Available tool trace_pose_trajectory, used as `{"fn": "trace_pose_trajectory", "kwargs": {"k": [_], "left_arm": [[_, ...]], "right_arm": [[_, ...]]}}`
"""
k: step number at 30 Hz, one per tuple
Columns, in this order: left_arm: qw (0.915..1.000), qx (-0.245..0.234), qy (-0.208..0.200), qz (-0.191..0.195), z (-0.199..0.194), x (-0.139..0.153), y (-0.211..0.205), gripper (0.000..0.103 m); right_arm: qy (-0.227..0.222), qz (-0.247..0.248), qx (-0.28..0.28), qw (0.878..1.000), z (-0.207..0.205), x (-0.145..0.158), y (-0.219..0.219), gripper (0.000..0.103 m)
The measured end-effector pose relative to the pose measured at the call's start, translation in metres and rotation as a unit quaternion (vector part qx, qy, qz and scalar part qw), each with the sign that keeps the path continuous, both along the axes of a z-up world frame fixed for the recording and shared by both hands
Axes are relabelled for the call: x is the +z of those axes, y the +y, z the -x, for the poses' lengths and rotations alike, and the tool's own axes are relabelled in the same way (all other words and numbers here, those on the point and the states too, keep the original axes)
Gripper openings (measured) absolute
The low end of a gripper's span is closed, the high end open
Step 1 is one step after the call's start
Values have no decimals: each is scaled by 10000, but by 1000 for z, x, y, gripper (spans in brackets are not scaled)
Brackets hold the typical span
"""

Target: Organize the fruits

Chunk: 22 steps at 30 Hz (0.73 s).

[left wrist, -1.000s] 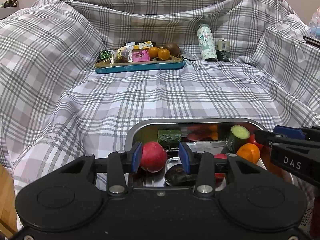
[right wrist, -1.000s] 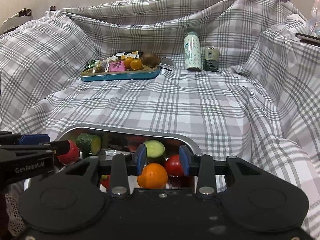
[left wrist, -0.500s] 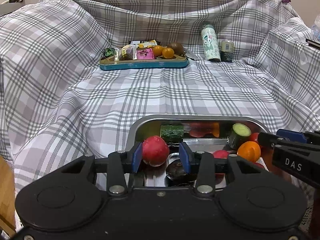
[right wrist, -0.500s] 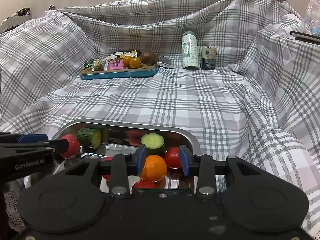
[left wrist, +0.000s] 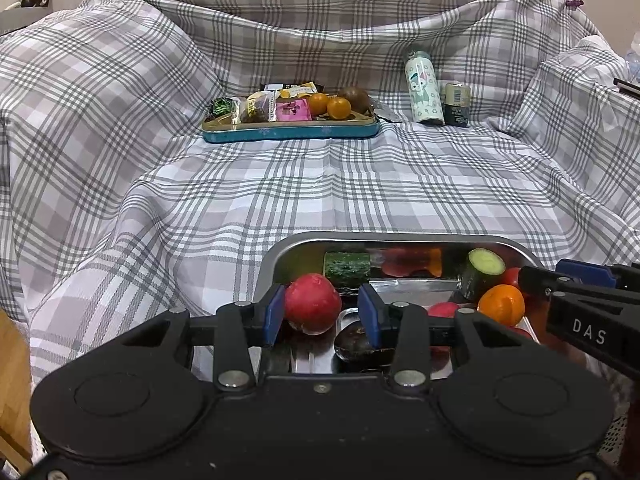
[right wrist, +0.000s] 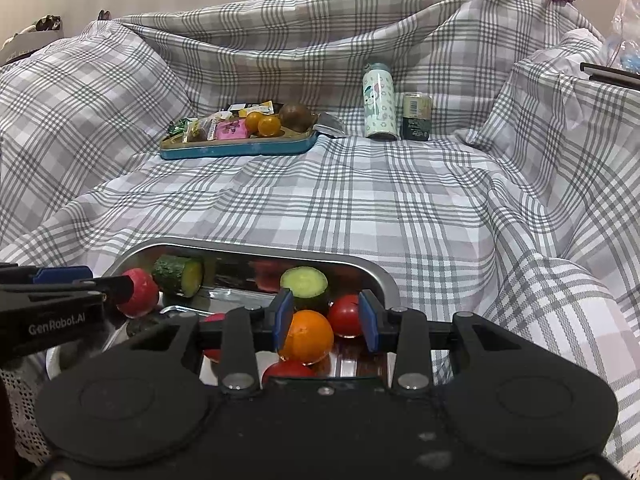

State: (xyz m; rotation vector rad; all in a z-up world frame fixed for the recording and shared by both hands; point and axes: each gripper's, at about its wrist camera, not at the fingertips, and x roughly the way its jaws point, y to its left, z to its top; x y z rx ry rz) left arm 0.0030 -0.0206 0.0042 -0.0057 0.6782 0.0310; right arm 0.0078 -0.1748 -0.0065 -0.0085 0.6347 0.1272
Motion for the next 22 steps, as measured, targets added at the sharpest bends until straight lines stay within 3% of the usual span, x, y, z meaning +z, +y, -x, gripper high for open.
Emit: {"fn": "trace_pose_trajectory", "kwargs": {"k": [22], "left_arm": [[9997, -32, -170, -145, 3, 1, -3, 49]], "right_arm": [[-7, 16, 0, 10000, 0, 1, 1, 38]]}}
